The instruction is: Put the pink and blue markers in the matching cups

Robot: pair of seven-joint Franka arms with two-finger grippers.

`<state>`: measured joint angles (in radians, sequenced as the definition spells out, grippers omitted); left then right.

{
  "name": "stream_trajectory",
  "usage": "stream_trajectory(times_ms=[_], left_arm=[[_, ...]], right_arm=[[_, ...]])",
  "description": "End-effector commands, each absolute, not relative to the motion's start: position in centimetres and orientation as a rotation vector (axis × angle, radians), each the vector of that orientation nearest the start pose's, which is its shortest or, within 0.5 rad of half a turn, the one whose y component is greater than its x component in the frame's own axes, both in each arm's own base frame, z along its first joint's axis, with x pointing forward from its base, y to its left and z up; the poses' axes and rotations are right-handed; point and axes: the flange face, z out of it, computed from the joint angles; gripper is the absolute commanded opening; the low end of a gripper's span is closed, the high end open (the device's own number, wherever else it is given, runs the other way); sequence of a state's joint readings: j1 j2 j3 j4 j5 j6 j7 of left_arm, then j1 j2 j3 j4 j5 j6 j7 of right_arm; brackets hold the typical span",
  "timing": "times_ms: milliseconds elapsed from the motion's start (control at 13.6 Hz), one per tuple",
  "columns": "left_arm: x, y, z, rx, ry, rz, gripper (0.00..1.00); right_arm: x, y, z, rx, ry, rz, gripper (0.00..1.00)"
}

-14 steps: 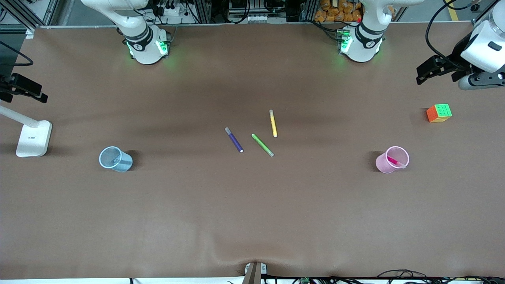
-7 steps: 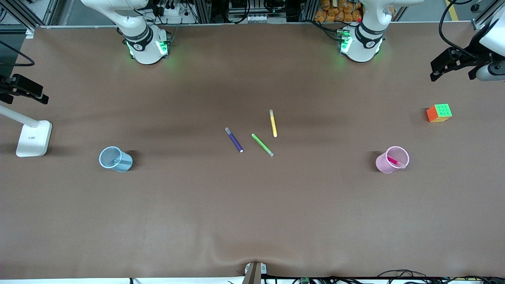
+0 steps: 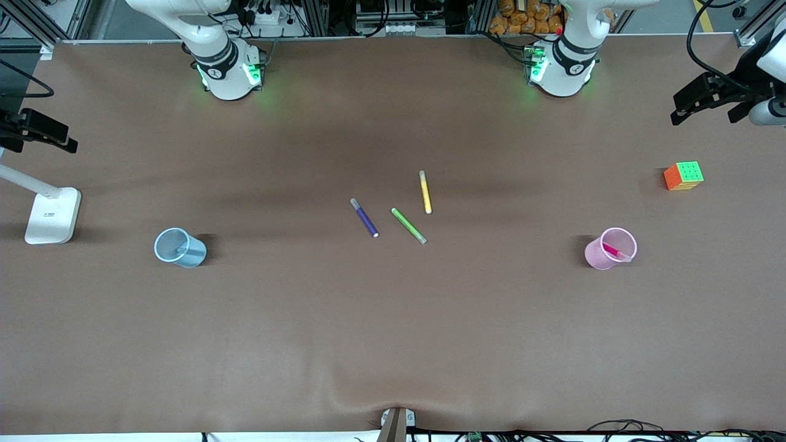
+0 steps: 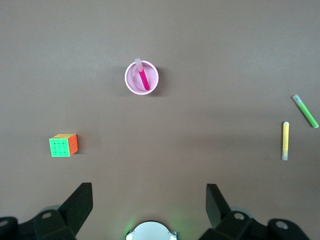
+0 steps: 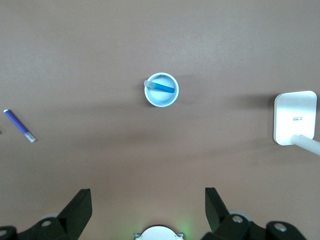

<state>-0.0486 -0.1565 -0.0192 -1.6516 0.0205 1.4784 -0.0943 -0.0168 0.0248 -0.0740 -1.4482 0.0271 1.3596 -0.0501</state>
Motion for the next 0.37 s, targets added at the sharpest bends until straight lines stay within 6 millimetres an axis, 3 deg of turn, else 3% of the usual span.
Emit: stream_trajectory(times_ms=[0,147,295], left_arm=[[48.6,-3.5,66.6,-3.126,-0.040,0.051,1.00],[48.6,-3.8,66.6,-3.125,-0.048,0.056,1.00],[48.5,-4.3,66.6,-3.123,-0.074,0.055,1.00]], right_arm=[[53.1,-4.4,66.7,-3.122,0.062,0.155,1.00],[52.9,-5.0,68.2,-3.125,0.078,0.102,1.00],[53.0,-5.0,68.2,-3.129,0.080,0.102,1.00]])
